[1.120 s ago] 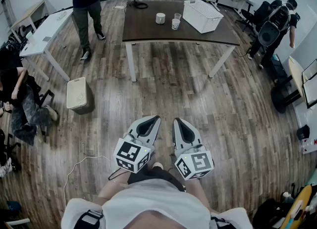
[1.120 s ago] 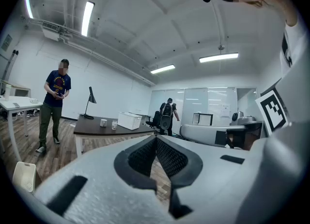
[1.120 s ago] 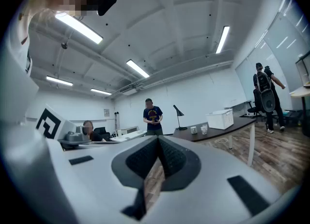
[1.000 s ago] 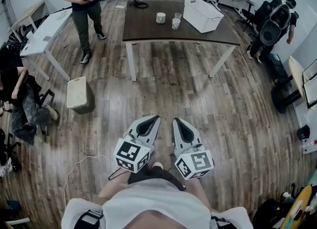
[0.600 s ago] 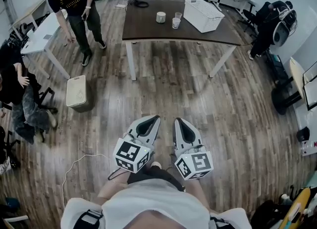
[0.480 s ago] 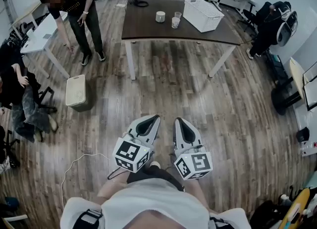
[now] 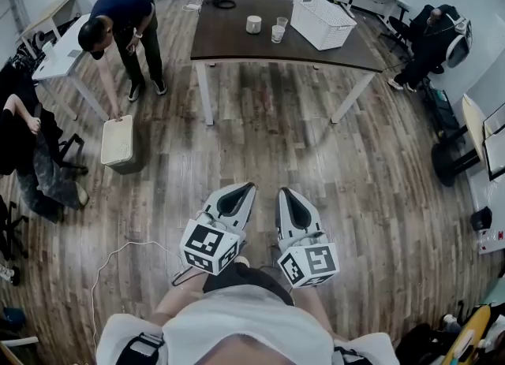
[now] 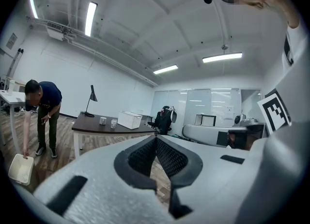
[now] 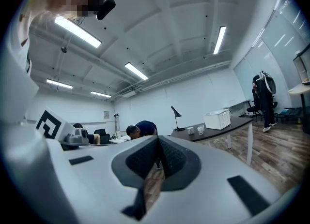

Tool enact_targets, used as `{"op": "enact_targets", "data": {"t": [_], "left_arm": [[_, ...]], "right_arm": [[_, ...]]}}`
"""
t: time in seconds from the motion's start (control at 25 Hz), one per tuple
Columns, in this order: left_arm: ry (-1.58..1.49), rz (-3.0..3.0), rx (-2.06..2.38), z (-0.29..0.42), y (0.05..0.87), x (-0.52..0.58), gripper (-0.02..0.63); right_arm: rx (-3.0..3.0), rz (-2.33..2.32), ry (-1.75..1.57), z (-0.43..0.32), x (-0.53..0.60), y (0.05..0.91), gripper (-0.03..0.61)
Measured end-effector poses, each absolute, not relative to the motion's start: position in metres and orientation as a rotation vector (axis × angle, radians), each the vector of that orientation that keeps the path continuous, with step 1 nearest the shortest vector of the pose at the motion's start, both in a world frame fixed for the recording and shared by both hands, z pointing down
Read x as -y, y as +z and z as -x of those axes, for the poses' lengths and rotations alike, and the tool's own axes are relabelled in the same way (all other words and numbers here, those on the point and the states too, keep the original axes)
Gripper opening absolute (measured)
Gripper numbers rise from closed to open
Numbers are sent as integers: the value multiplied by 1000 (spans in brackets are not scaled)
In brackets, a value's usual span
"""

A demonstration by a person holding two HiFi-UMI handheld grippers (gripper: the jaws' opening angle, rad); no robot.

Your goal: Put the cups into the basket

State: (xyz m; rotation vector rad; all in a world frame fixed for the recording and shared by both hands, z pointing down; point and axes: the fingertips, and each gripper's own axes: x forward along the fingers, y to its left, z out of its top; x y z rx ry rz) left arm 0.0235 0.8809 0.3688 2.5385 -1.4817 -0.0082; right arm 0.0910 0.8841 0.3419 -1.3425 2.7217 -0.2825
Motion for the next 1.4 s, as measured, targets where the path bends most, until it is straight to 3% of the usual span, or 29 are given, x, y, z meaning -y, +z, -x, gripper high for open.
{"op": "enact_targets", "data": {"t": [0.72,1.4], "left_arm": [[1,-2539,1468,-42,374,-857,9],[13,-2540,1433,-23,382,-735,11]], "right_arm": [[-2710,1378,-294,-112,-859,350,12],[-2707,1431,-290,-96,-739,357,12]]}}
